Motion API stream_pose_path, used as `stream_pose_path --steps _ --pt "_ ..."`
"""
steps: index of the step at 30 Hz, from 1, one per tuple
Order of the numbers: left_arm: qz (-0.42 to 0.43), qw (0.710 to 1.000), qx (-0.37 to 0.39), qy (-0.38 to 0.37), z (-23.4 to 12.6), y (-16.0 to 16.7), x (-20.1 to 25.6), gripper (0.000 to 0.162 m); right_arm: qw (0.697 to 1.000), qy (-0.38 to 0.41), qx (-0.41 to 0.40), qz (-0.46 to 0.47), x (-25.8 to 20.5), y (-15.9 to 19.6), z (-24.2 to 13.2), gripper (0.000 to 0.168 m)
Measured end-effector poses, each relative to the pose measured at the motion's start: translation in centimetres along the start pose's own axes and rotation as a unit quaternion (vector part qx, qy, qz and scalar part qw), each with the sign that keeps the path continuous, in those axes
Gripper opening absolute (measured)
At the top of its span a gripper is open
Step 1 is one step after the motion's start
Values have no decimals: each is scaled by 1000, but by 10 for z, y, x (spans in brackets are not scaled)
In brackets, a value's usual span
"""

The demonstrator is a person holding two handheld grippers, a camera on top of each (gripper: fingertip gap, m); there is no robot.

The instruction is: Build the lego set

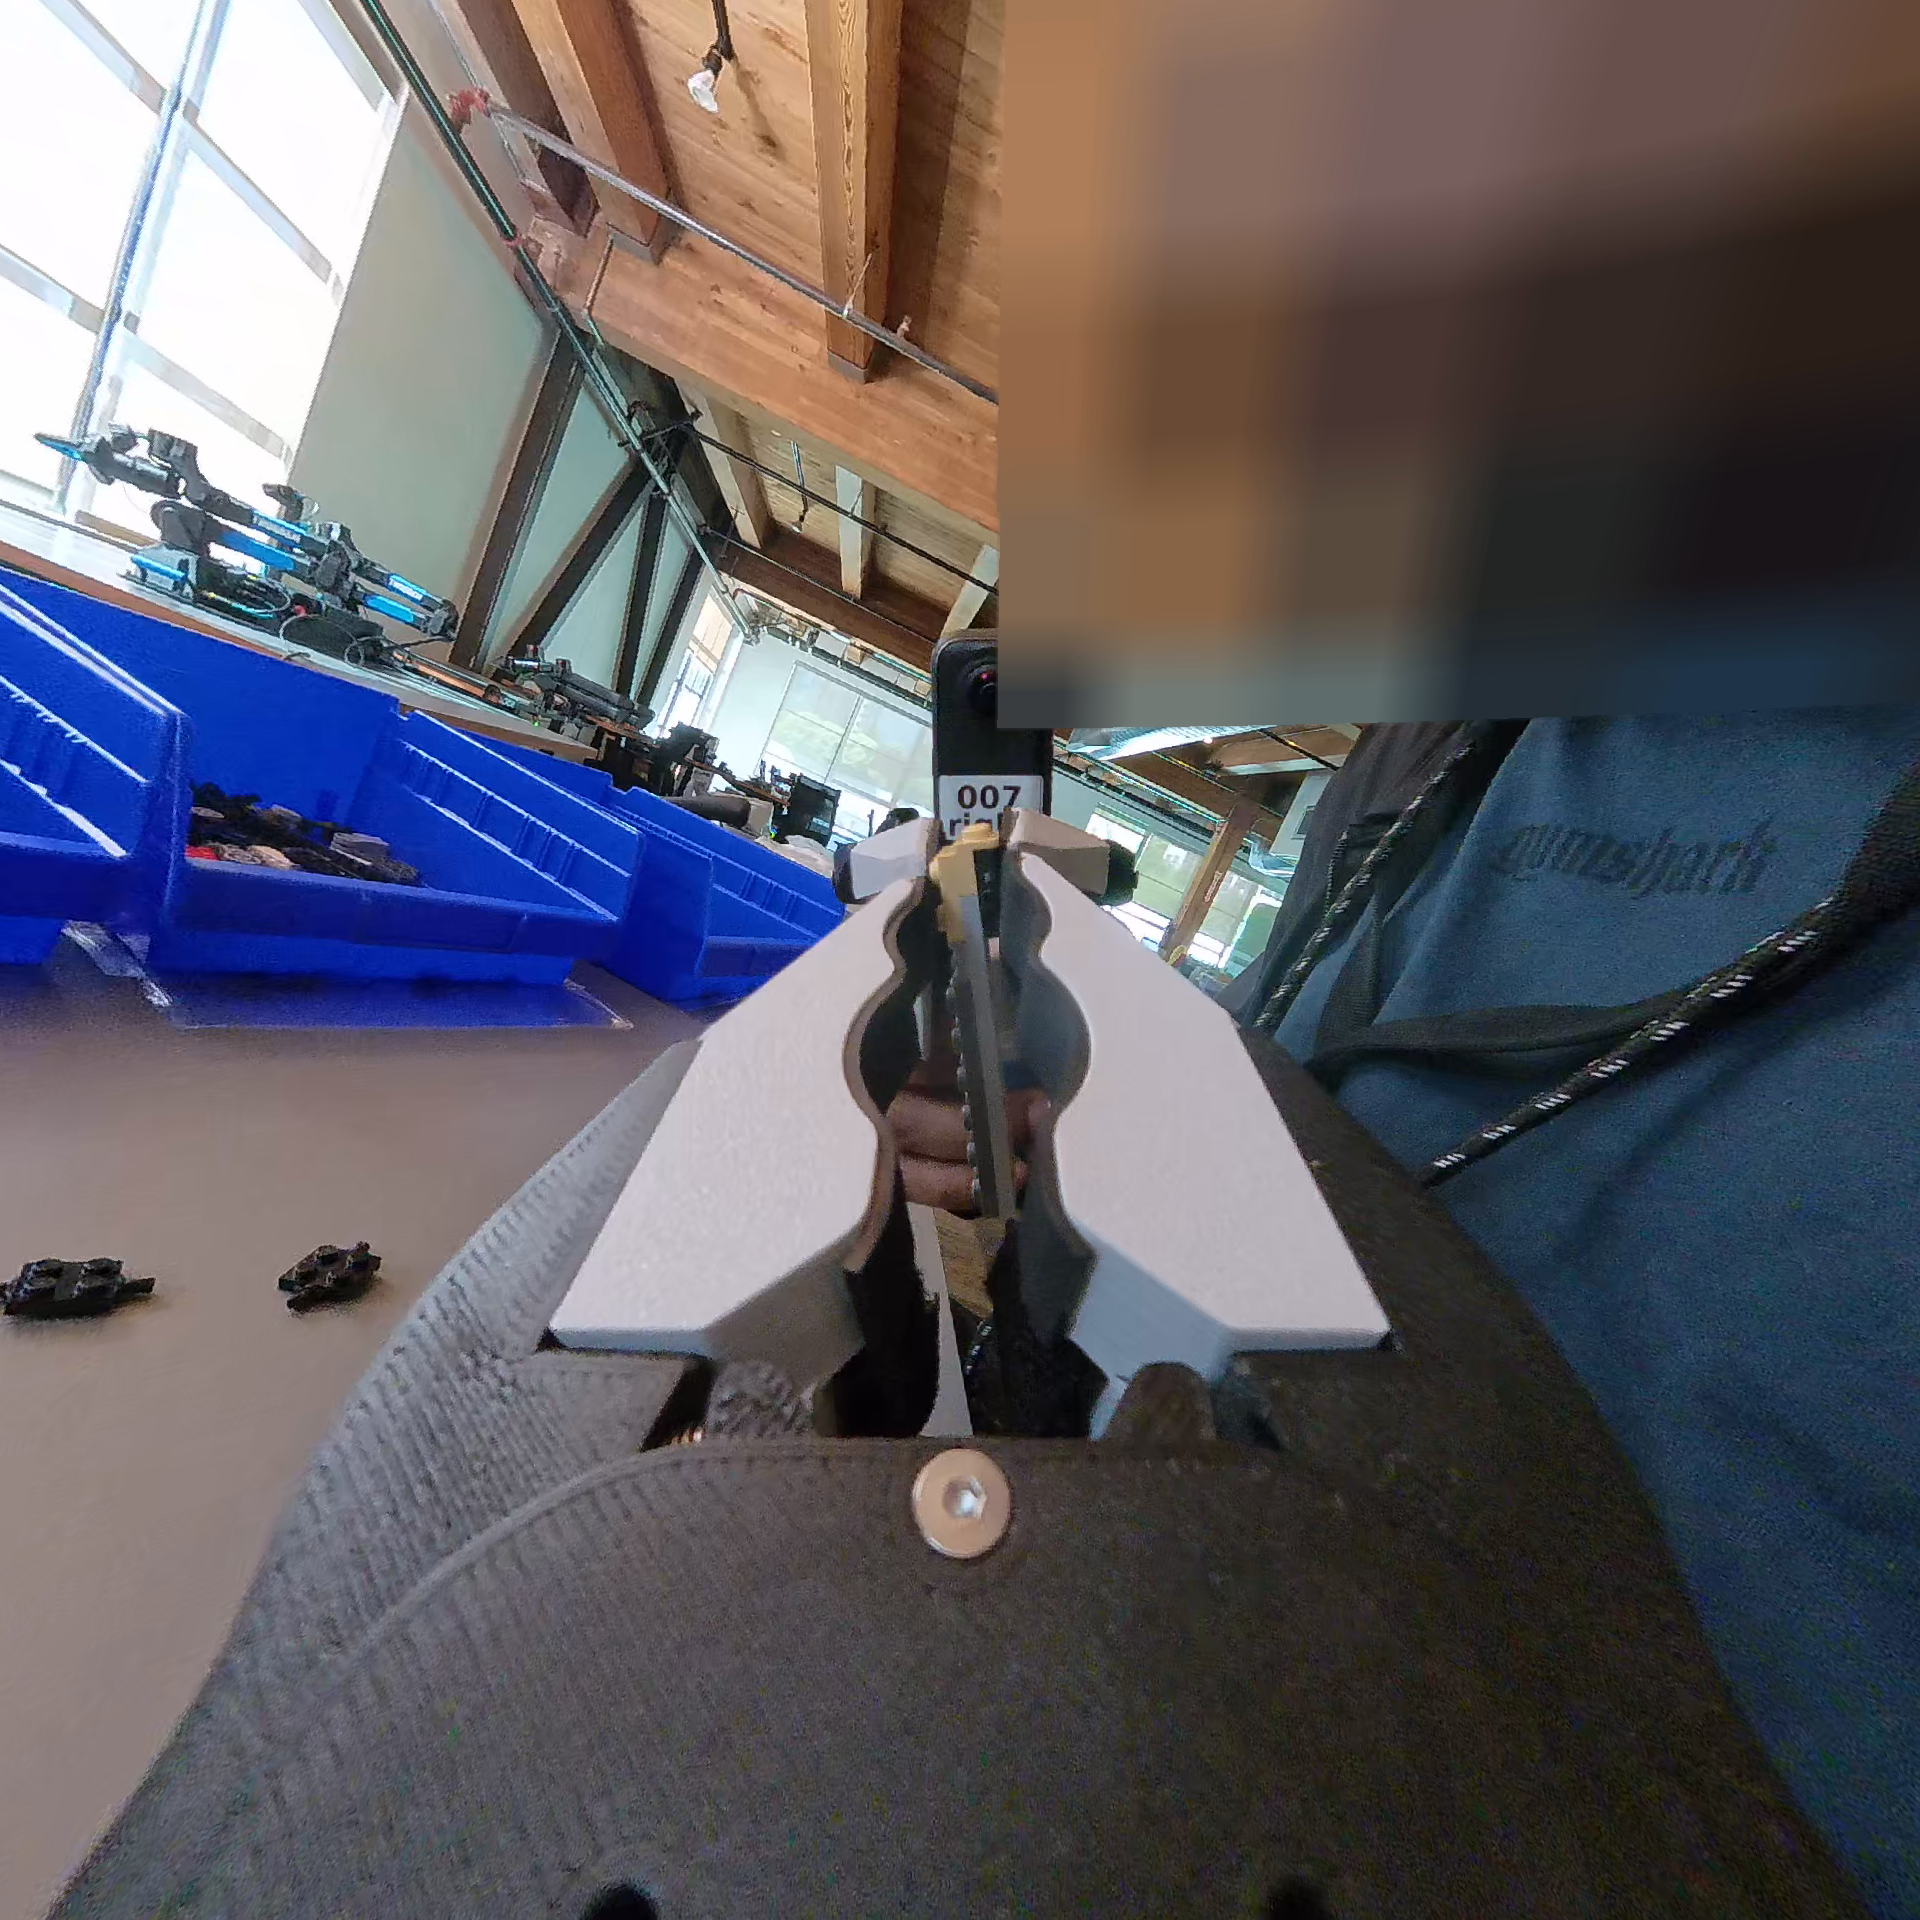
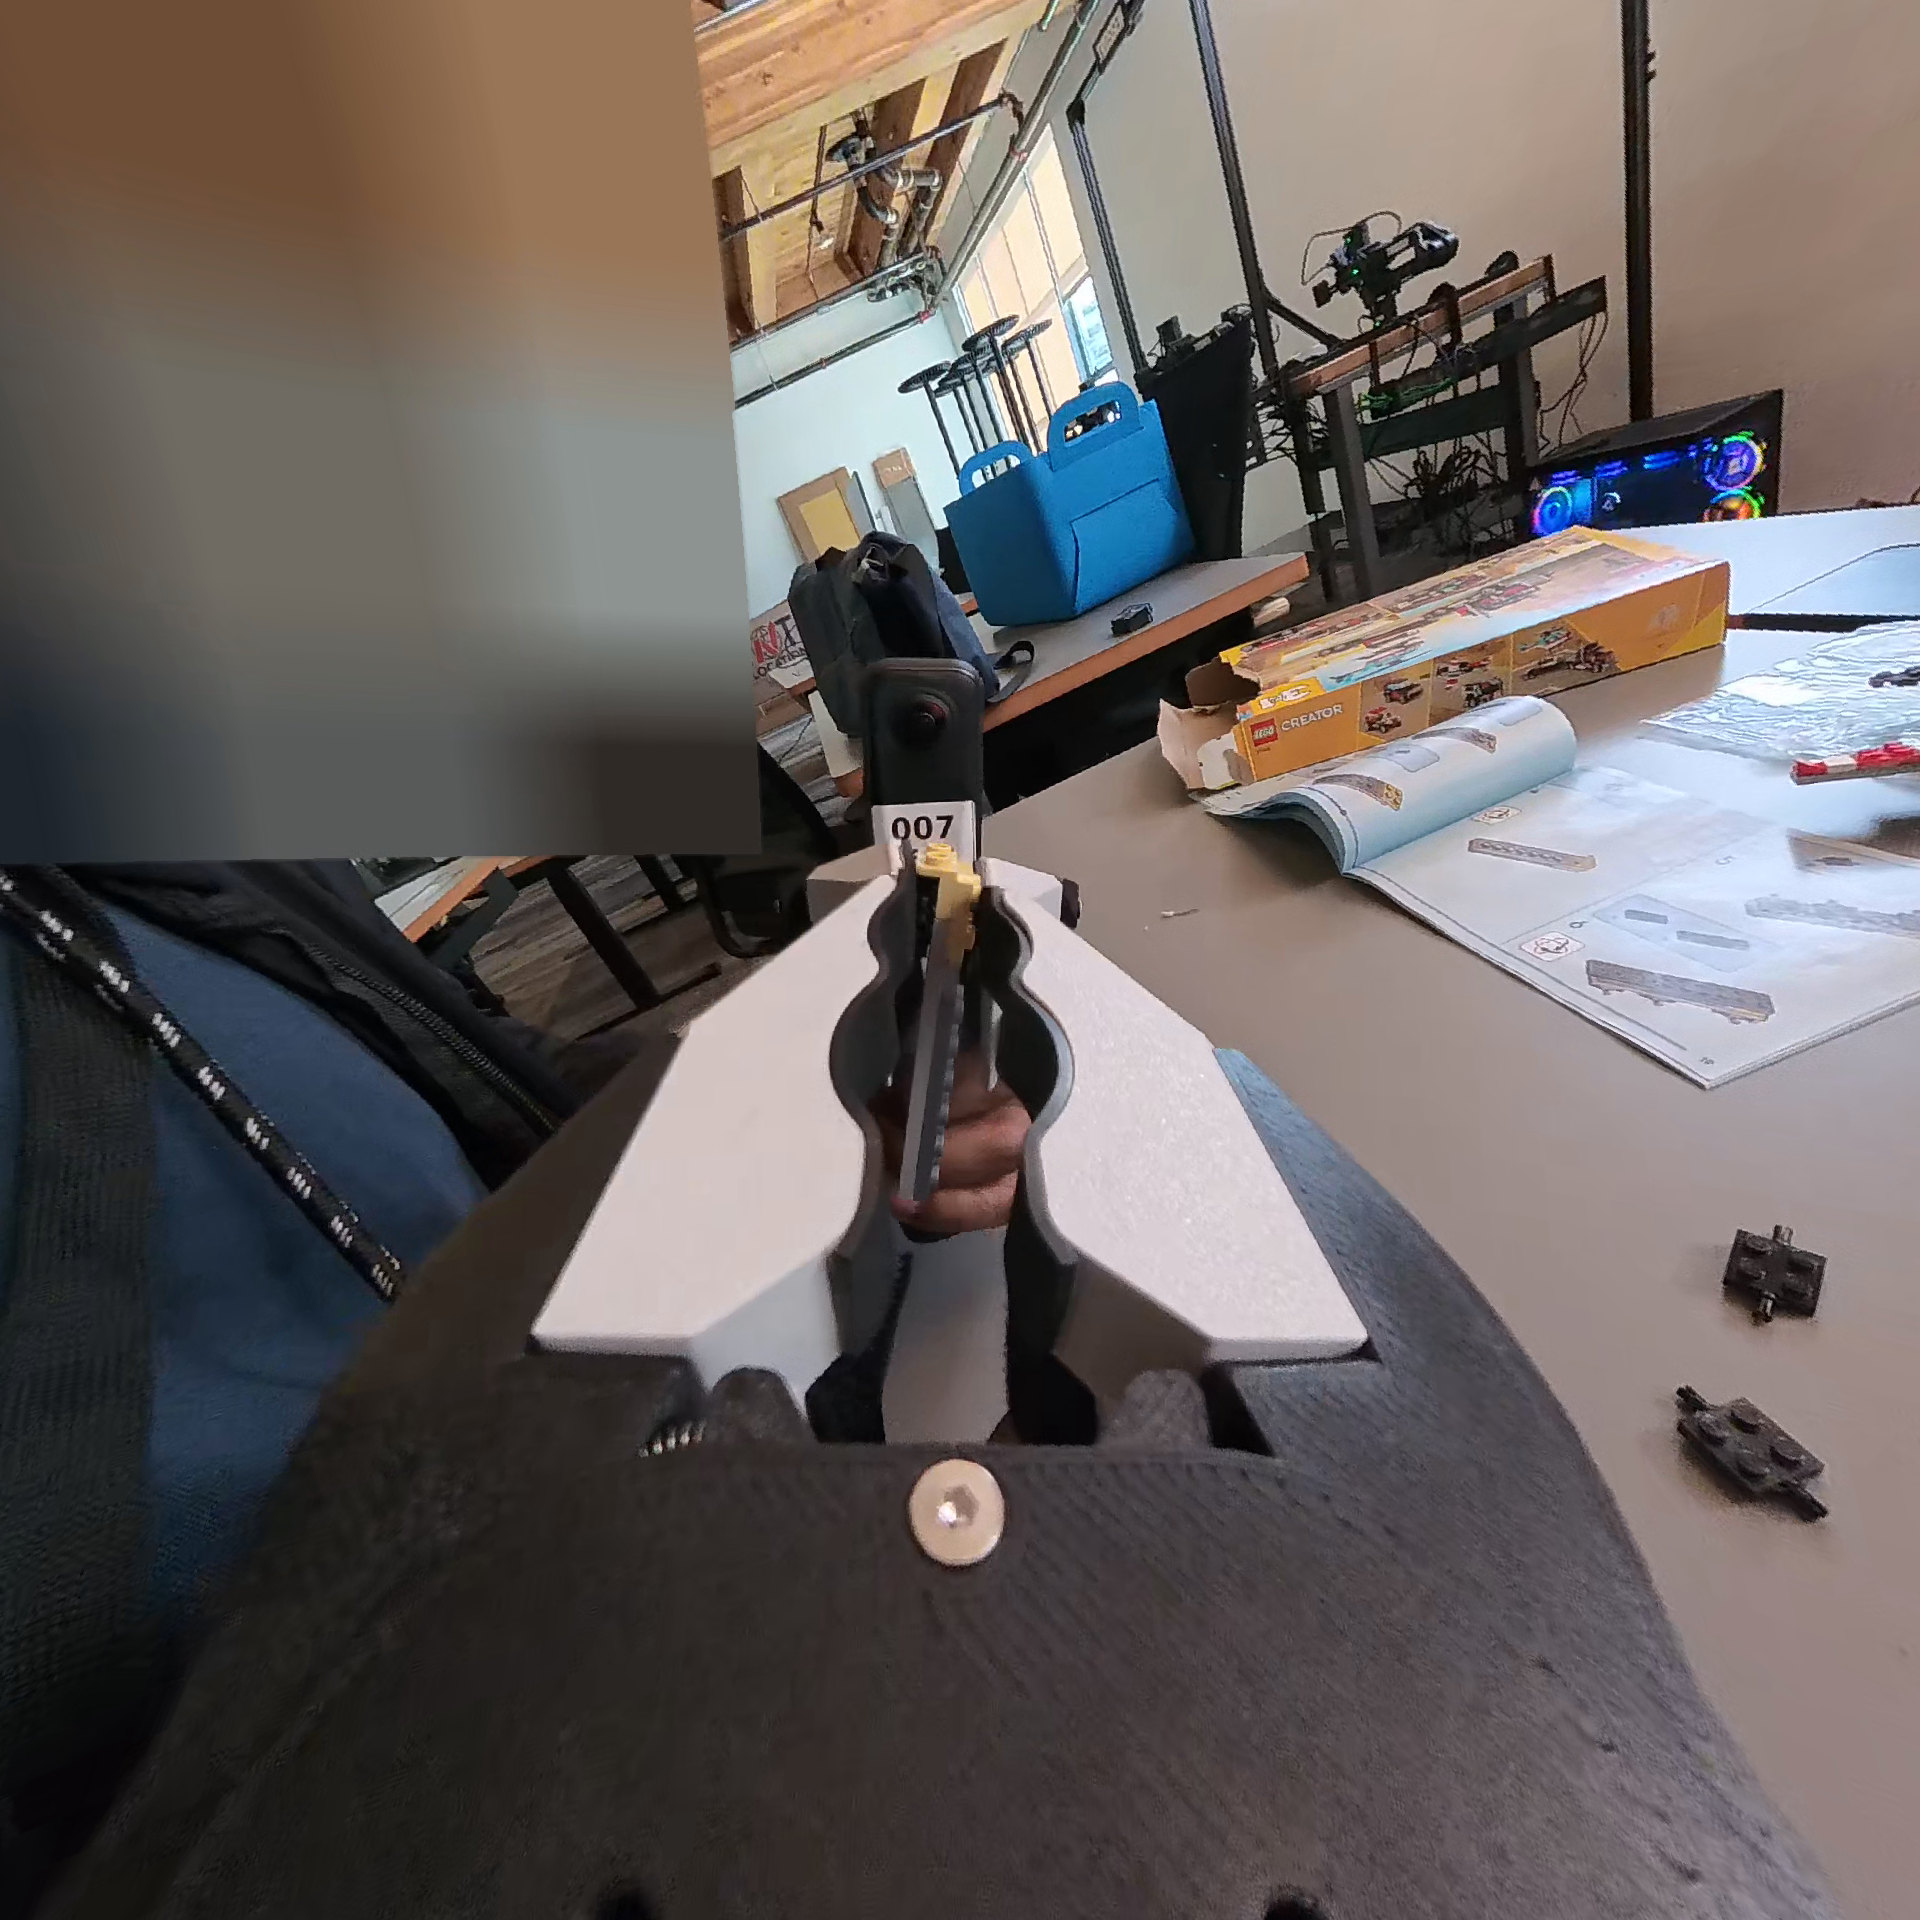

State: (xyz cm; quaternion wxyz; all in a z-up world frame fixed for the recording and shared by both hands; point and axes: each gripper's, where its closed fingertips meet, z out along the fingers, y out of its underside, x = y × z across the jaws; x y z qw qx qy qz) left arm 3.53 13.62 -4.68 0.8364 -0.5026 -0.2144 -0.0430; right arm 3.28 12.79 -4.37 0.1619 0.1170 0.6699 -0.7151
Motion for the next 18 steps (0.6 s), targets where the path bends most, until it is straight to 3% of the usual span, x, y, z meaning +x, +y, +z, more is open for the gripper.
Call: stream_pose_path --steps 13,18 --pt "-30 1000 -1 -4 0 2 -4 11 1000 12 -4 -7 5 1 -1 11" --pt "-58 998 1 -26 4 3 -12 11 999 -2 22 48 15 0 -4 12"
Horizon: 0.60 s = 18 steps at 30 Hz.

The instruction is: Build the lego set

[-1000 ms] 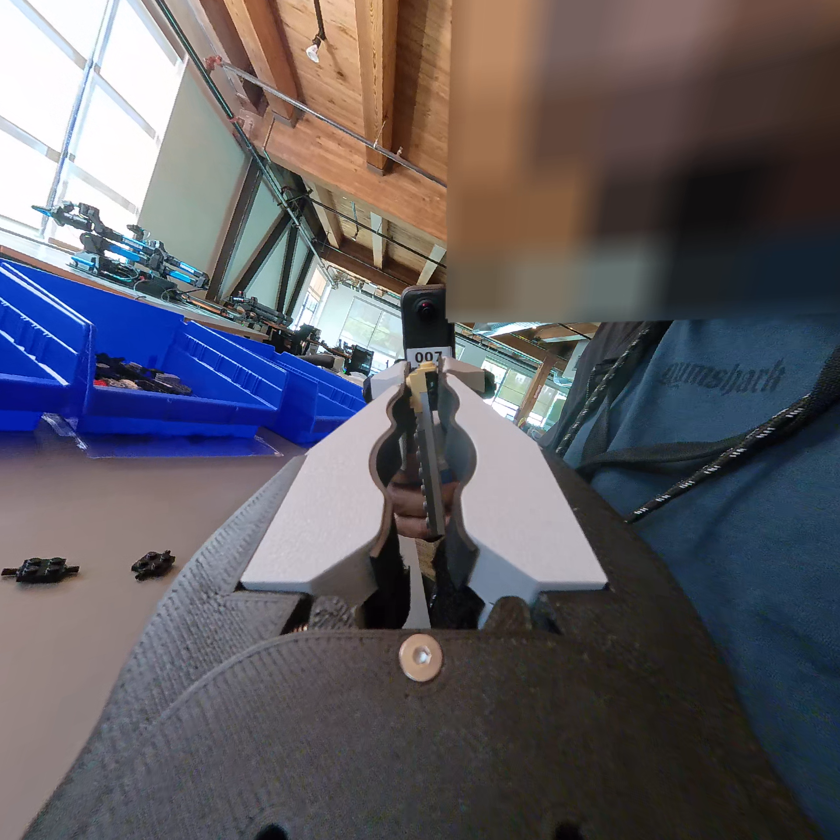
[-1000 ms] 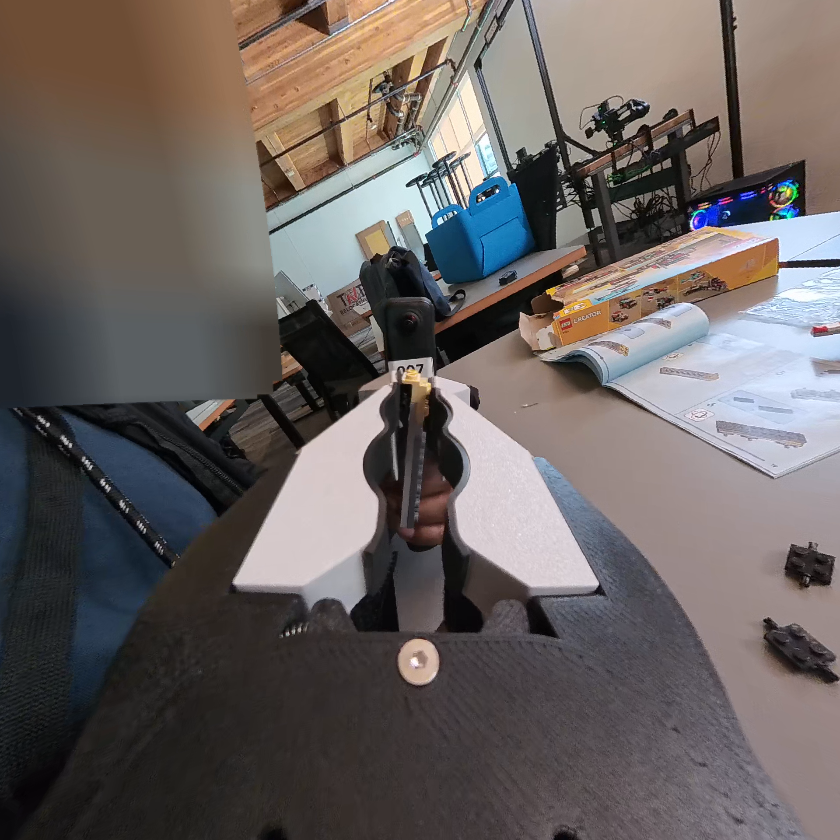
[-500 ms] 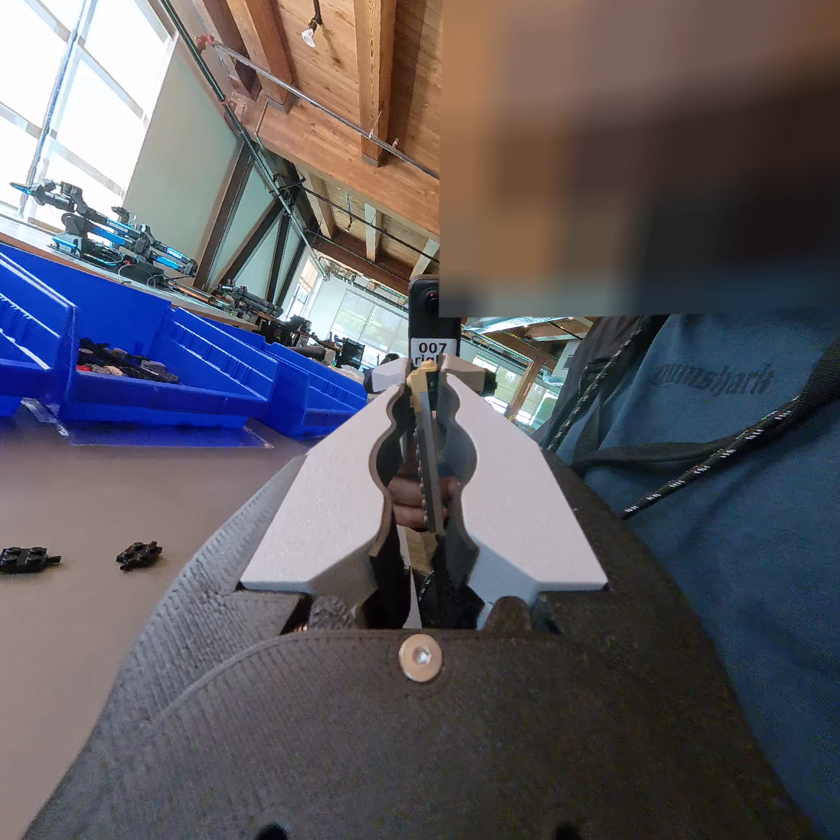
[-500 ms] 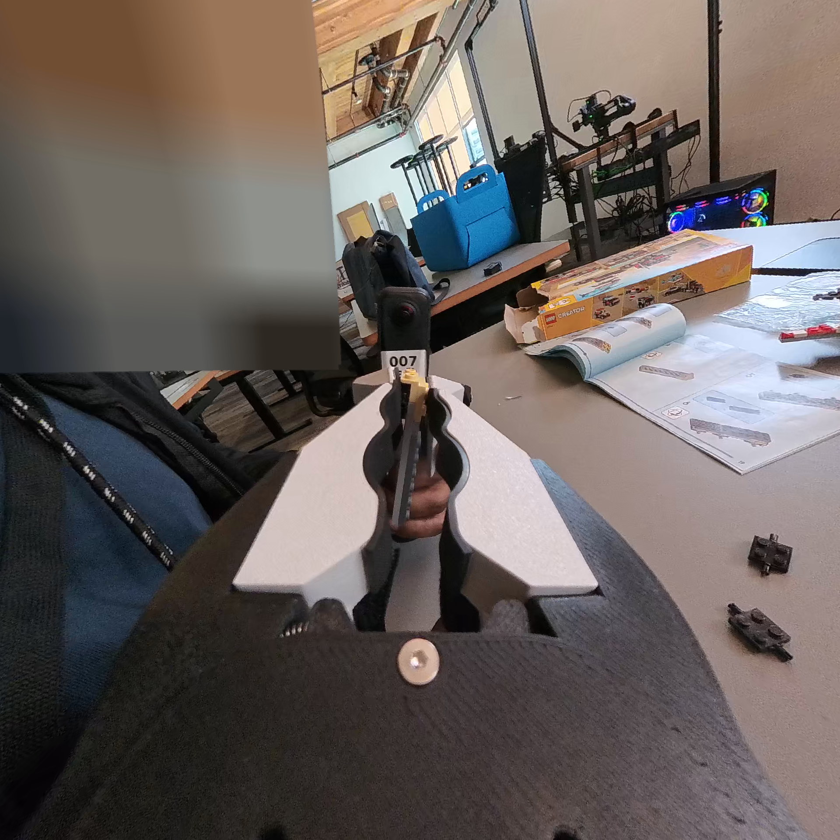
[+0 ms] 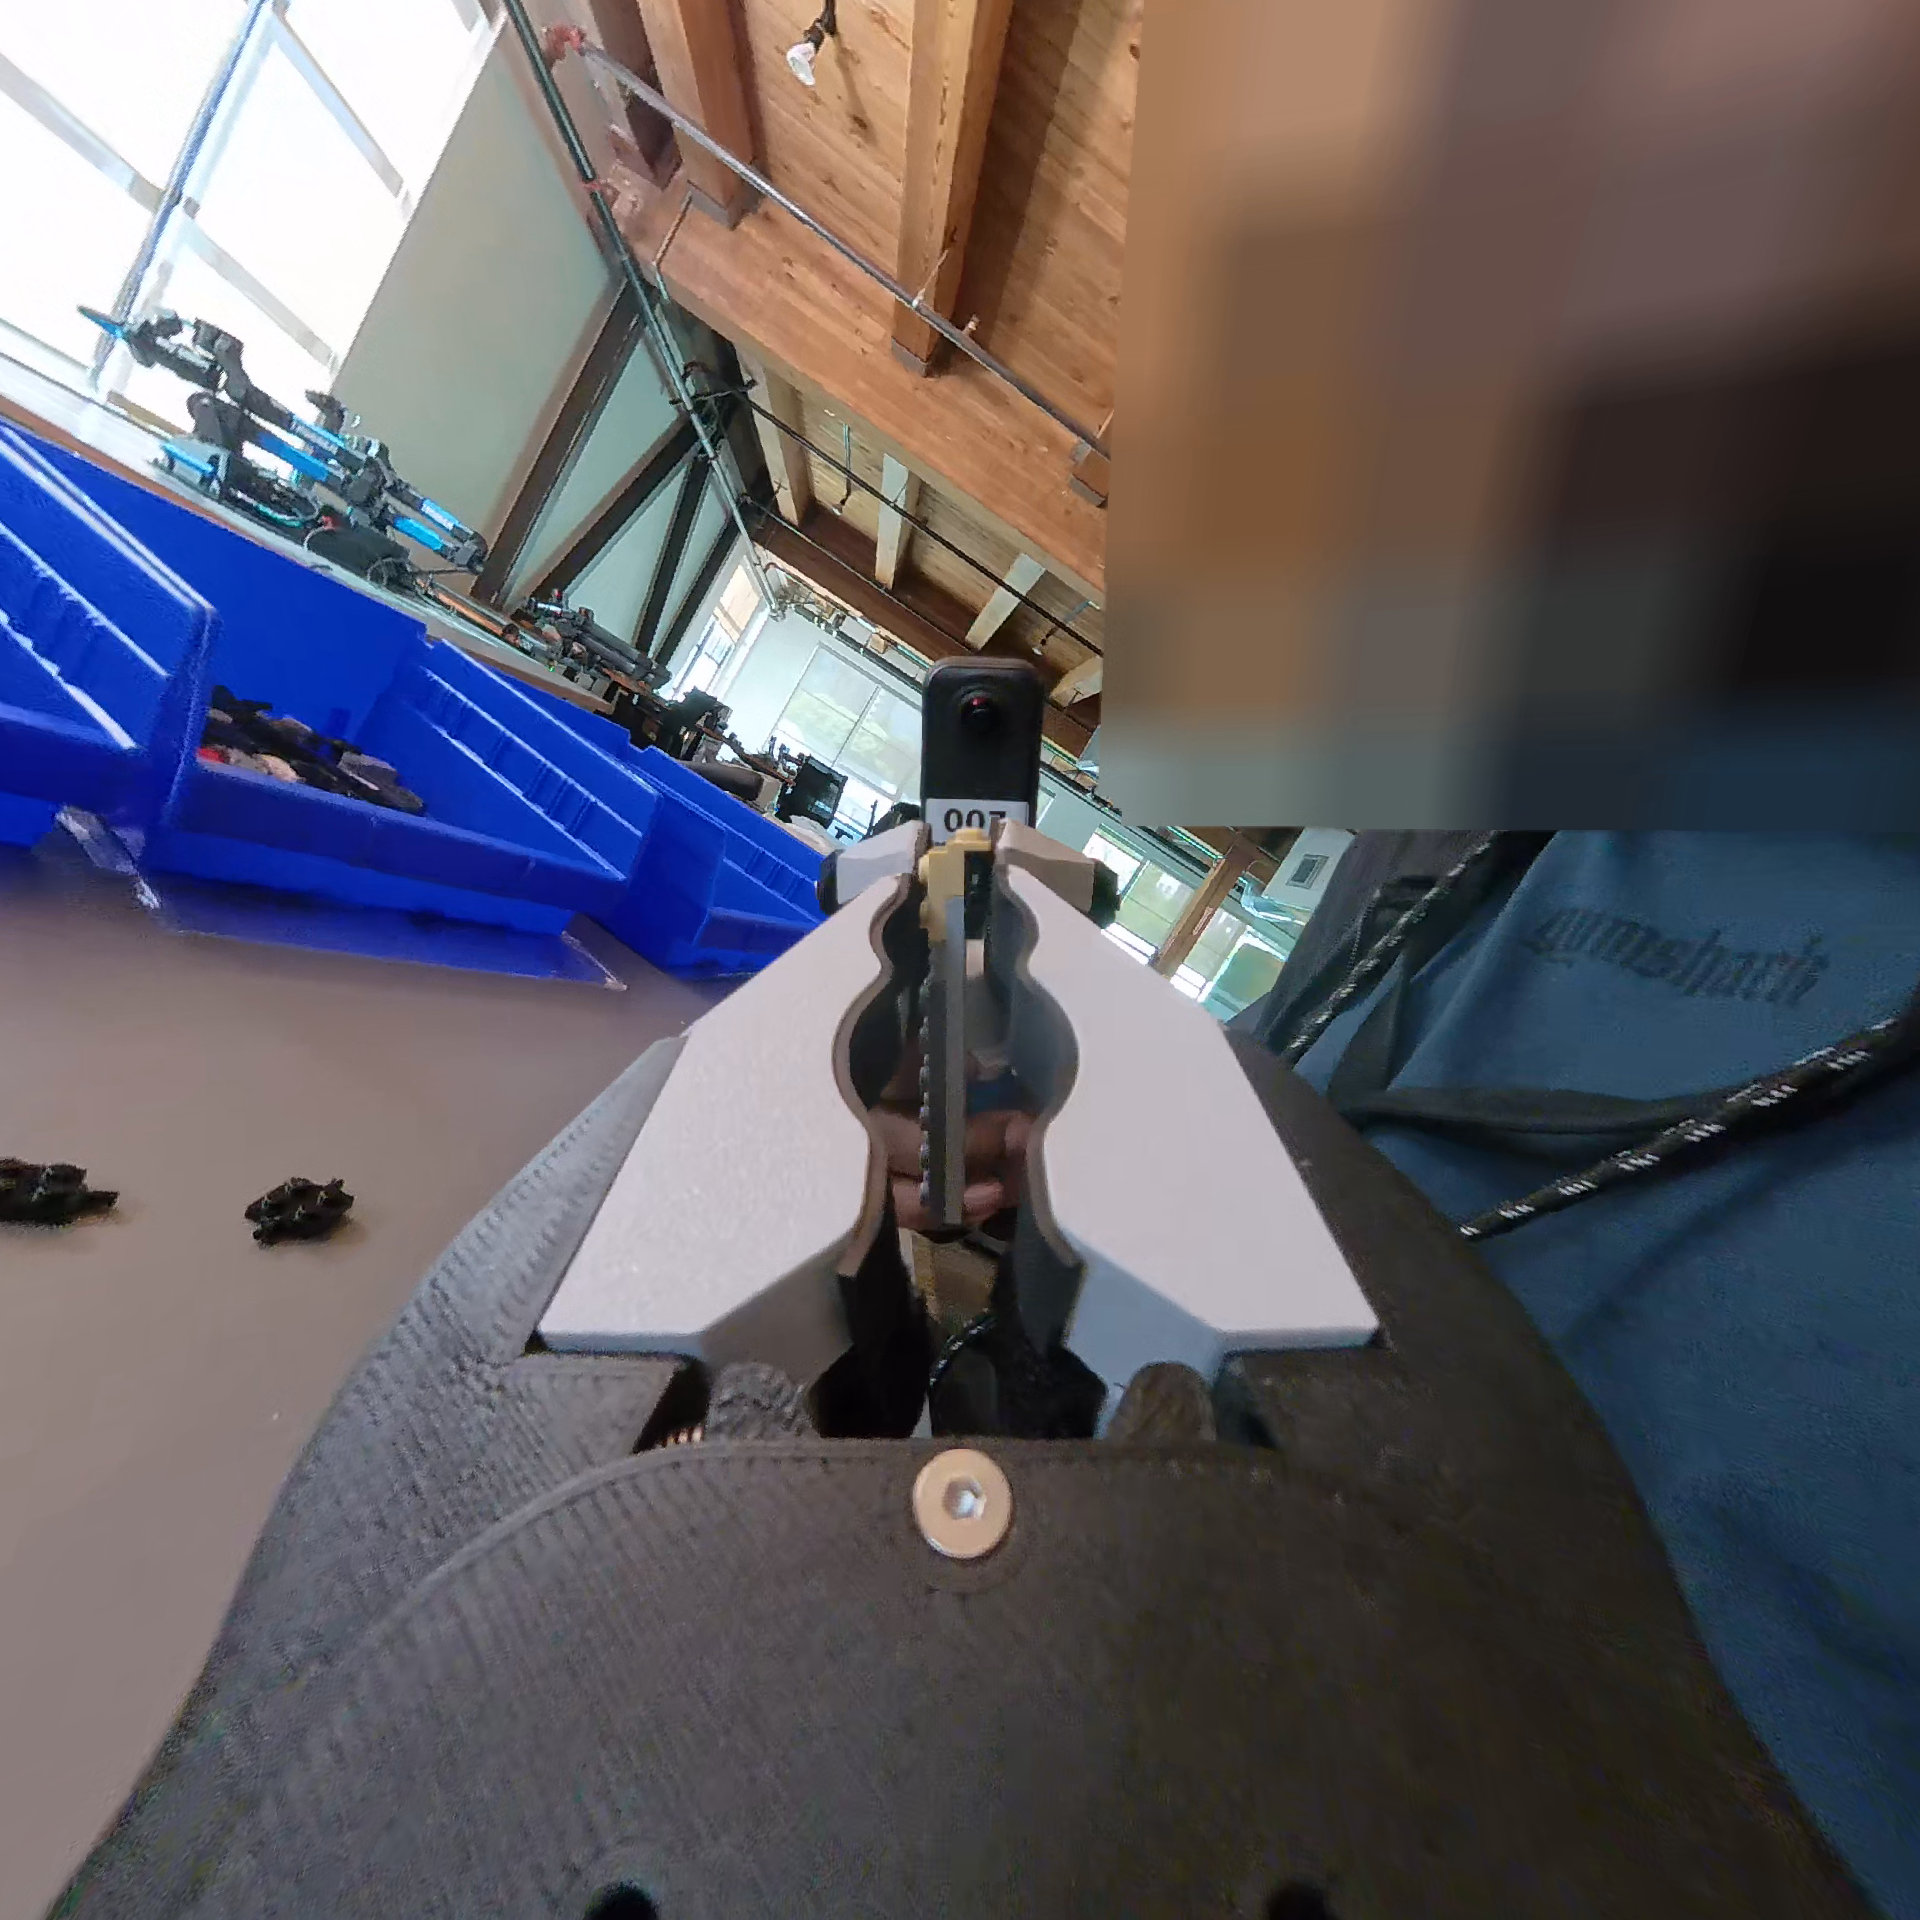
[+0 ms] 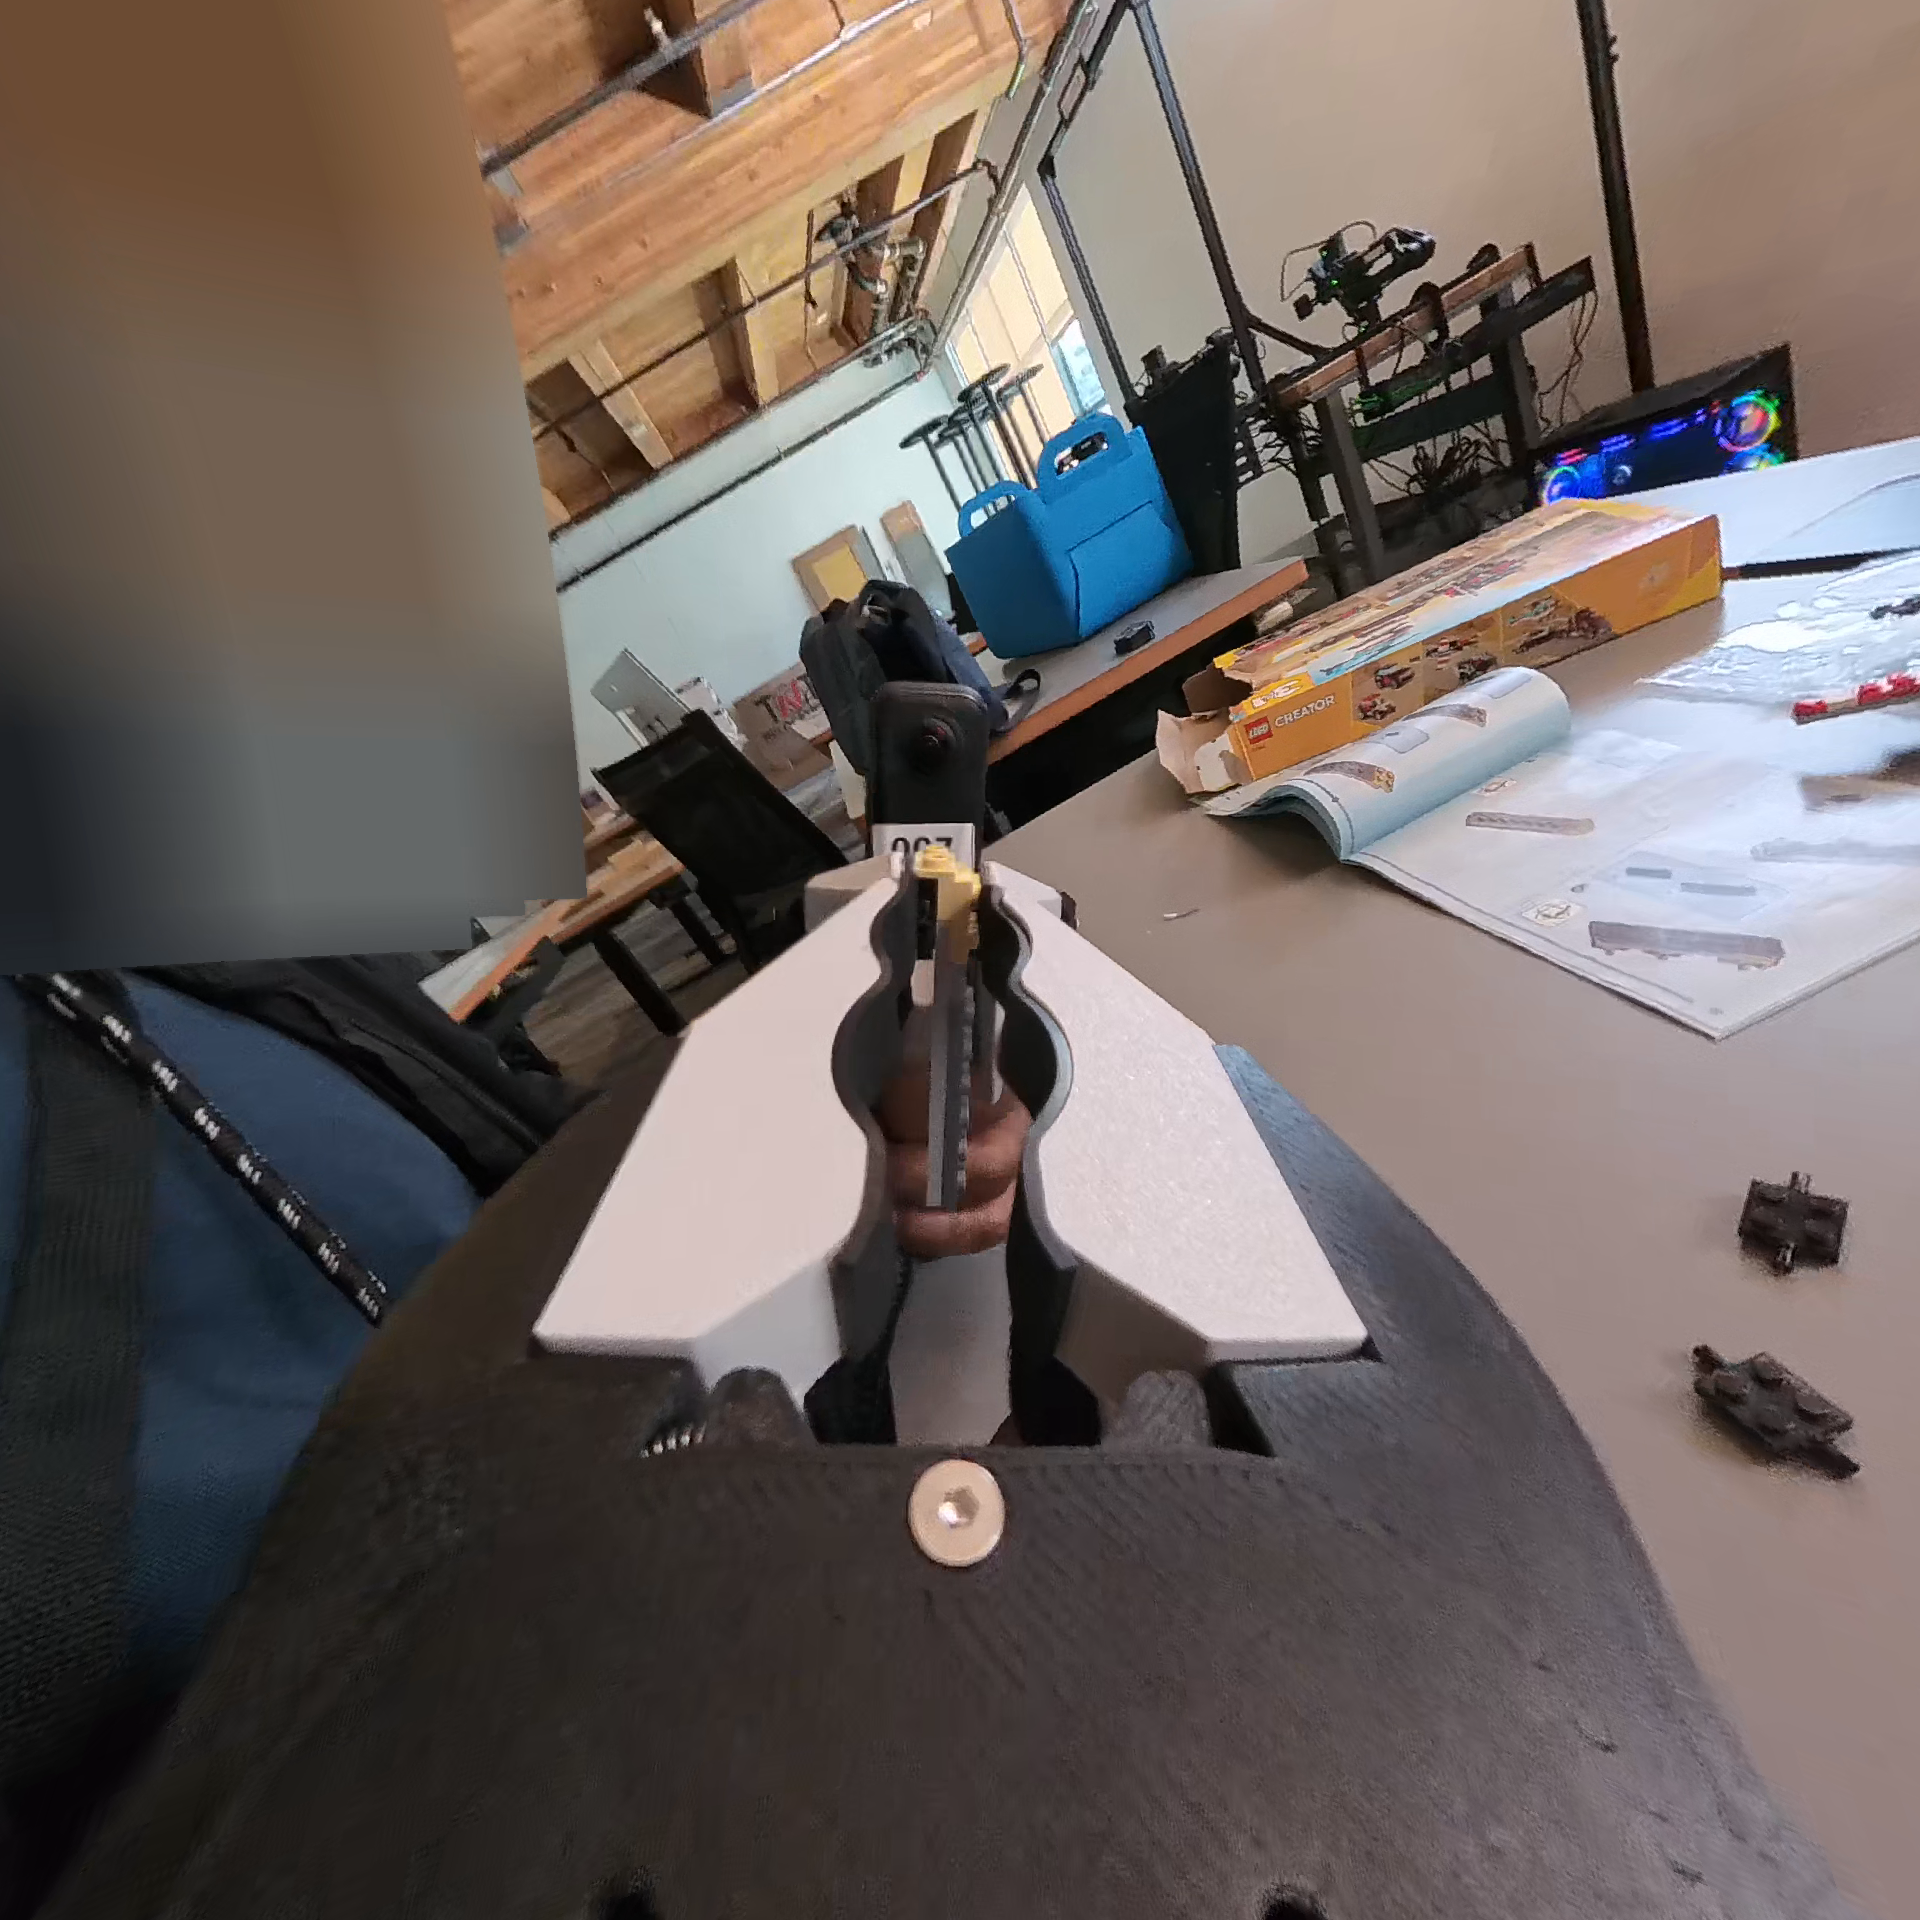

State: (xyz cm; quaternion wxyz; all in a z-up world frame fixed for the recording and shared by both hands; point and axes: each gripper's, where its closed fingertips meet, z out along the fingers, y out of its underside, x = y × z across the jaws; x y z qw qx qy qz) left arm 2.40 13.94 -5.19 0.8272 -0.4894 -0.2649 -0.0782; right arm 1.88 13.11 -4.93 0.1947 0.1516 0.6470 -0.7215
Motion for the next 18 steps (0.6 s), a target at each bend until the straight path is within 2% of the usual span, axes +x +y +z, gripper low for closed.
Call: stream_pose_path --steps 5,18 --pt "-21 1000 -9 -20 -1 3 -7 12 999 -8 23 46 7 -2 -1 11" --pt "-66 998 -3 -26 -3 3 -10 13 999 -16 20 27 8 1 -1 11"
